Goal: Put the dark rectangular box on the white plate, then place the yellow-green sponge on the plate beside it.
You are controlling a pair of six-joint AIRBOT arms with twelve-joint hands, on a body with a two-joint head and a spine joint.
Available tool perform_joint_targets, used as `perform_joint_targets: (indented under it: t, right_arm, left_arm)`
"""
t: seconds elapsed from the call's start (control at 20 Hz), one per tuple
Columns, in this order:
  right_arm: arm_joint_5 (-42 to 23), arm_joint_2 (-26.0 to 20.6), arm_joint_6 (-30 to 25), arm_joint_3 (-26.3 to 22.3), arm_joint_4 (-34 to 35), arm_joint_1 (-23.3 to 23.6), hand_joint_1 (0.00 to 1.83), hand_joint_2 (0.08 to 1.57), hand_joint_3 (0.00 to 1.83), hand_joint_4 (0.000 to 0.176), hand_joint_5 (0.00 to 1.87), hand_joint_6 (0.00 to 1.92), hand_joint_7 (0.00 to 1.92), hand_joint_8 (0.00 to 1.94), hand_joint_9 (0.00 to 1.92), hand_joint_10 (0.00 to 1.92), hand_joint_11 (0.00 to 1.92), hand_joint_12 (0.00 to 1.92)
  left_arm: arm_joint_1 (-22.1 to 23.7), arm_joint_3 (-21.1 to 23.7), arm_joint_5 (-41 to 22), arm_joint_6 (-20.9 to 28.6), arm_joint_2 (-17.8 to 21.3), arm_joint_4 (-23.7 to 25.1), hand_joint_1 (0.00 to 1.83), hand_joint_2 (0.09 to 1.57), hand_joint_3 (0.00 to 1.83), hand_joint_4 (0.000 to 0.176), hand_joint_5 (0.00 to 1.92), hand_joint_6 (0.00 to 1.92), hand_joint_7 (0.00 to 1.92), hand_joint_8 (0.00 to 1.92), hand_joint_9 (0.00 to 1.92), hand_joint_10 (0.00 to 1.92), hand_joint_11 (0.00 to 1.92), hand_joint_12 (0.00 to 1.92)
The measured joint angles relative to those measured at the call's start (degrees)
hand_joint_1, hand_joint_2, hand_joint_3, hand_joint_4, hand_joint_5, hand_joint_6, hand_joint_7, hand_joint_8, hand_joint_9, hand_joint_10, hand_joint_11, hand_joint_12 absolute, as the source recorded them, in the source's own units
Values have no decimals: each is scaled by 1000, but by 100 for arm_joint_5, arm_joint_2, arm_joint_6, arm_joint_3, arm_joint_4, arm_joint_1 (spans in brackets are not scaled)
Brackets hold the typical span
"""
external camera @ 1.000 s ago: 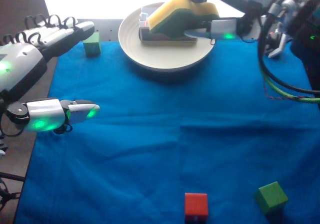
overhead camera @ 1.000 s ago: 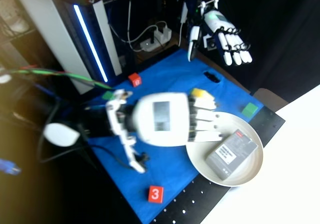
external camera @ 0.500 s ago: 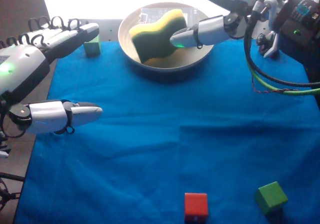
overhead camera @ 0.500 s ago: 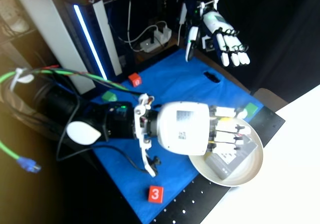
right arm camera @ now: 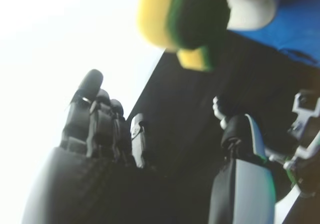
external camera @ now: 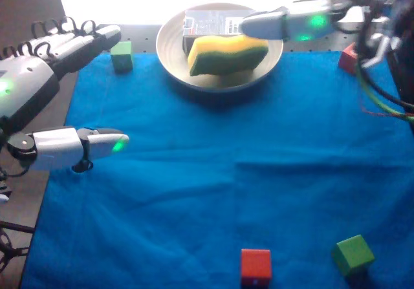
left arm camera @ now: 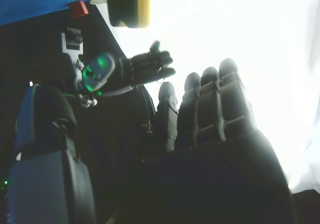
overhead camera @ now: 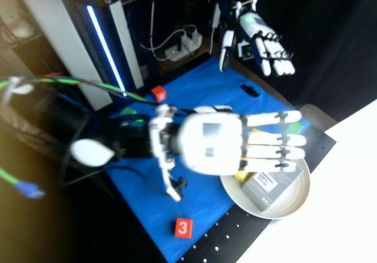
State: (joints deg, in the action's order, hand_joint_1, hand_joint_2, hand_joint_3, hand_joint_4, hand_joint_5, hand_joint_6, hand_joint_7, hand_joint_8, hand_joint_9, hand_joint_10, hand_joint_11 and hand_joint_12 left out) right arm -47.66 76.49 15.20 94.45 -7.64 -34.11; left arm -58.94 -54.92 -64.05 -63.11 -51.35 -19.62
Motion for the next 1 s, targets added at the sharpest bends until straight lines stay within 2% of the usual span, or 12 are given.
perform_joint_targets:
  t: [0.1,0.3,0.4,0.5,0.55,0.6,0.65,0.75,0.8,0.85,0.9,1.0]
  right_arm:
    - [-289,-173,7,-208,199,-251,798,912,6,176,30,3,0,0,0,0,0,0]
    - [-1174,-481,2,-741,520,-697,732,889,0,176,32,3,5,1,0,0,0,0]
    - [-1749,-673,2,-1060,815,-1158,749,878,0,176,5,0,0,0,0,0,0,0]
    - [-2170,-909,2,-1384,1126,-1567,730,888,0,176,0,0,0,0,0,0,0,0]
    - [-2411,-1034,4,-1521,1263,-1709,802,866,0,176,3,1,0,0,0,0,0,0]
    - [-2695,-1200,7,-1670,1377,-1849,840,873,0,176,0,0,0,0,0,0,0,0]
    - [-2992,-1340,4,-1788,1480,-2004,857,890,0,176,0,0,0,0,0,0,0,0]
    - [-3521,-1626,7,-2044,1626,-2345,767,854,0,176,0,0,0,0,0,0,0,0]
    - [-3679,-1744,7,-2168,1657,-2553,780,847,0,176,0,0,0,0,0,0,0,0]
    - [-3838,-1910,4,-2391,1751,-2889,760,813,0,176,0,0,0,0,0,0,0,0]
    - [-3928,-2002,37,-2540,1834,-3101,735,801,0,176,0,0,0,0,0,0,0,0]
    - [-4166,-2164,245,-2870,2109,-3637,727,811,0,176,0,0,0,0,0,0,0,0]
  left_arm:
    - [-42,2,-140,83,20,15,730,972,8,76,155,3,64,0,0,0,14,7]
    - [-68,48,-216,105,39,81,723,980,8,53,158,2,79,4,2,0,0,0]
    - [-70,46,-245,136,103,28,712,975,4,60,148,0,73,1,0,0,0,0]
    - [-118,74,-385,254,149,59,738,959,0,95,131,1,67,0,0,0,0,0]
    - [-153,153,-461,269,190,125,723,941,0,107,106,0,50,0,7,3,8,3]
    - [-201,232,-573,275,229,223,688,926,0,105,81,0,33,0,1,0,24,11]
    - [-240,271,-678,295,251,315,618,911,0,97,42,0,14,0,0,0,38,18]
    - [-444,297,-892,557,374,446,588,862,0,46,49,6,0,0,0,0,65,31]
    - [-566,297,-999,726,439,396,552,838,0,28,53,6,0,0,0,0,94,45]
    - [-745,323,-1169,837,522,282,547,847,0,37,65,10,0,0,7,3,125,59]
    - [-839,374,-1257,861,586,157,510,883,0,103,28,1,0,0,1,0,106,51]
    - [-1014,474,-1467,881,664,96,604,934,11,112,21,8,0,0,0,0,43,24]
